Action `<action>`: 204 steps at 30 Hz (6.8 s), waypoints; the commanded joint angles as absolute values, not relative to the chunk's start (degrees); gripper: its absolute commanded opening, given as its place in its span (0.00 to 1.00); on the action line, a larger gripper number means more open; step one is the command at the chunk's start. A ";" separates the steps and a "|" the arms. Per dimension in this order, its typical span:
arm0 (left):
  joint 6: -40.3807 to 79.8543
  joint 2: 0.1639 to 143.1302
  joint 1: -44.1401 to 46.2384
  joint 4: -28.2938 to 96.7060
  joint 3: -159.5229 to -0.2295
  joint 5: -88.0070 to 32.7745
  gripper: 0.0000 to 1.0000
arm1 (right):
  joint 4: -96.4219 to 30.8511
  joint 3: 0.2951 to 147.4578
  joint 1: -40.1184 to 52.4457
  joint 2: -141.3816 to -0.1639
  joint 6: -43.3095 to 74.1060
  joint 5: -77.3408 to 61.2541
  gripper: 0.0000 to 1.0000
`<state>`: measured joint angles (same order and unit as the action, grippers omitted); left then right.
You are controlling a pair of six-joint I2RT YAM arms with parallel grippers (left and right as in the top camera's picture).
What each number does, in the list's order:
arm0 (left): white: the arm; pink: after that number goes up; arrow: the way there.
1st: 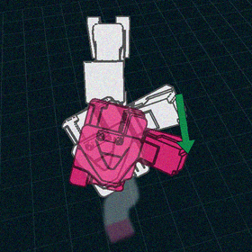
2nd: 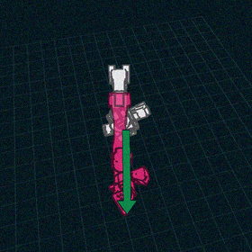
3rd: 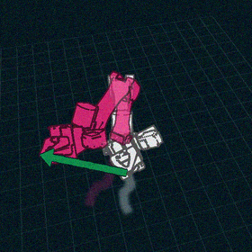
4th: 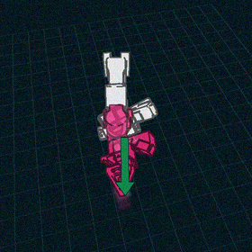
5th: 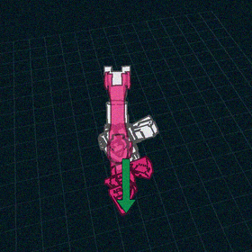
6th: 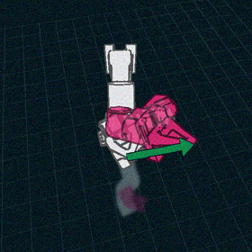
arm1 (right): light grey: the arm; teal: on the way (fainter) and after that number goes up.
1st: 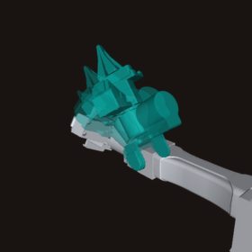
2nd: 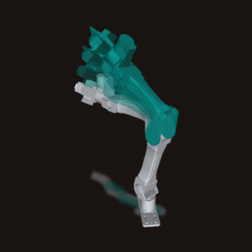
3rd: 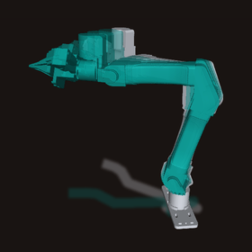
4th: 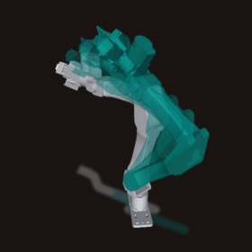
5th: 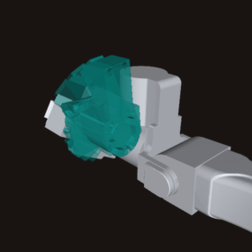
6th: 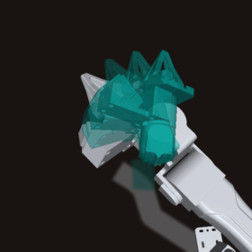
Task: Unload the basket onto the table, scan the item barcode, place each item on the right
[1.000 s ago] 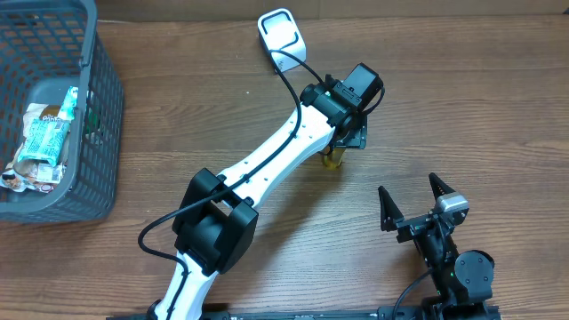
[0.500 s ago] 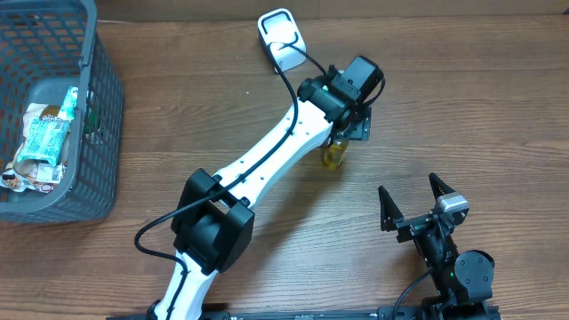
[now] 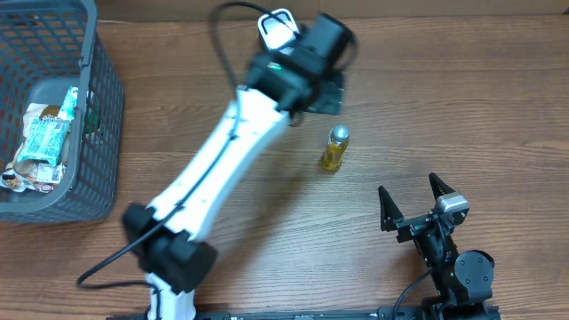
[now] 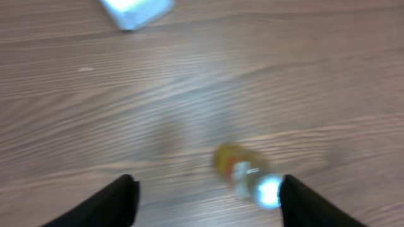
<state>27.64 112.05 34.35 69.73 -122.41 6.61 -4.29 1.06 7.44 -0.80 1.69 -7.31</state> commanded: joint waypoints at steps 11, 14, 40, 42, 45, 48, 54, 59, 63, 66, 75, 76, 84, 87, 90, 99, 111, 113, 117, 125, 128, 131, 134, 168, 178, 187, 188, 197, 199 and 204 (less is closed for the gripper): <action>21.10 99.18 15.53 79.85 -124.05 7.90 0.05 | -4.03 0.45 7.31 -0.16 1.63 -7.60 1.00; 20.53 99.09 12.64 80.60 -124.01 7.92 0.04 | -4.03 0.45 7.31 -0.16 1.63 -7.60 1.00; 19.64 99.11 8.54 82.54 -123.85 9.65 0.04 | -4.03 0.45 7.31 -0.16 1.63 -7.60 1.00; 19.62 99.11 8.54 82.56 -123.85 9.67 0.04 | -4.03 0.45 7.31 -0.16 1.63 -7.60 1.00; 19.62 99.11 8.54 82.56 -123.85 9.67 0.04 | -4.03 0.45 7.31 -0.16 1.63 -7.60 1.00; 19.62 99.11 8.54 82.56 -123.85 9.67 0.05 | -4.03 0.45 7.31 -0.16 1.63 -7.60 1.00; 19.64 99.11 8.54 82.56 -123.85 11.05 0.05 | -4.05 0.45 7.31 -0.16 1.63 -7.60 1.00; 19.64 99.11 8.54 82.74 -123.85 11.18 0.05 | -4.03 0.45 7.31 -0.16 1.63 -7.60 1.00; 19.64 99.11 8.54 82.74 -123.85 11.18 0.05 | -4.05 0.45 7.31 -0.16 1.63 -7.60 1.00; 19.64 99.11 8.54 82.72 -123.85 11.18 0.05 | -4.05 0.45 7.31 -0.16 1.63 -7.60 1.00; 19.66 99.11 8.54 82.72 -123.85 13.98 0.06 | -4.05 0.45 7.31 -0.16 1.63 -7.60 1.00; 19.66 99.11 8.54 82.70 -123.85 13.98 0.07 | -4.05 0.45 7.31 -0.16 1.63 -7.60 1.00; 19.68 99.11 6.74 82.39 -123.85 14.15 0.08 | -4.03 0.45 7.31 -0.16 1.63 -7.60 1.00; 19.70 99.11 5.43 82.24 -123.85 14.13 0.08 | -4.03 0.45 7.33 -0.16 1.63 -7.60 1.00; 19.70 99.11 3.77 82.21 -123.85 14.13 0.08 | -4.03 0.45 7.33 -0.16 1.63 -7.60 1.00; 20.82 99.11 -0.23 81.28 -123.85 13.87 0.07 | -4.03 0.45 7.31 -0.16 1.63 -7.60 1.00; 21.30 99.11 -4.10 78.89 -123.85 13.93 0.06 | -4.03 0.45 7.31 -0.16 1.63 -7.60 1.00; 21.45 99.11 -4.89 78.54 -123.85 13.91 0.06 | -4.05 0.45 7.31 -0.16 1.63 -7.60 1.00; 21.45 99.11 -6.63 77.52 -123.85 13.96 0.06 | -4.05 0.45 7.31 -0.16 1.63 -7.60 1.00; 21.45 99.11 -11.79 73.19 -123.87 13.96 0.06 | -4.05 0.45 7.31 -0.16 1.63 -7.60 1.00; 21.45 99.11 -14.15 72.23 -123.87 13.96 0.06 | -4.05 0.45 7.33 -0.16 1.63 -7.60 1.00; 21.45 99.11 -17.04 71.46 -123.87 13.93 0.08 | -4.03 0.45 7.31 -0.16 1.63 -7.60 1.00; 21.50 99.11 -20.51 70.72 -123.85 13.91 0.13 | -4.05 0.45 7.31 -0.16 1.63 -7.60 1.00; -2.02 124.64 -27.79 71.33 -123.85 -2.37 1.00 | -4.03 0.45 7.31 -0.16 1.65 -7.60 1.00; -4.34 130.37 -27.77 70.24 -123.85 -4.71 0.98 | -4.05 0.45 7.31 -0.16 1.63 -7.60 1.00; -4.32 133.14 -27.77 70.96 -123.85 -4.69 0.77 | -4.05 0.45 7.31 -0.16 1.63 -7.60 1.00; -4.32 133.19 -27.79 71.05 -123.85 -4.67 0.73 | -4.03 0.45 7.31 -0.16 1.63 -7.60 1.00; -4.27 133.19 -27.77 71.77 -123.85 -4.54 0.72 | -4.03 0.45 7.31 -0.16 1.63 -7.60 1.00; -4.27 133.23 -27.77 71.88 -123.85 -4.51 0.72 | -4.05 0.45 7.31 -0.16 1.63 -7.60 1.00; -4.27 133.25 -27.73 72.05 -123.85 -4.51 0.72 | -4.03 0.45 7.31 -0.16 1.63 -7.60 1.00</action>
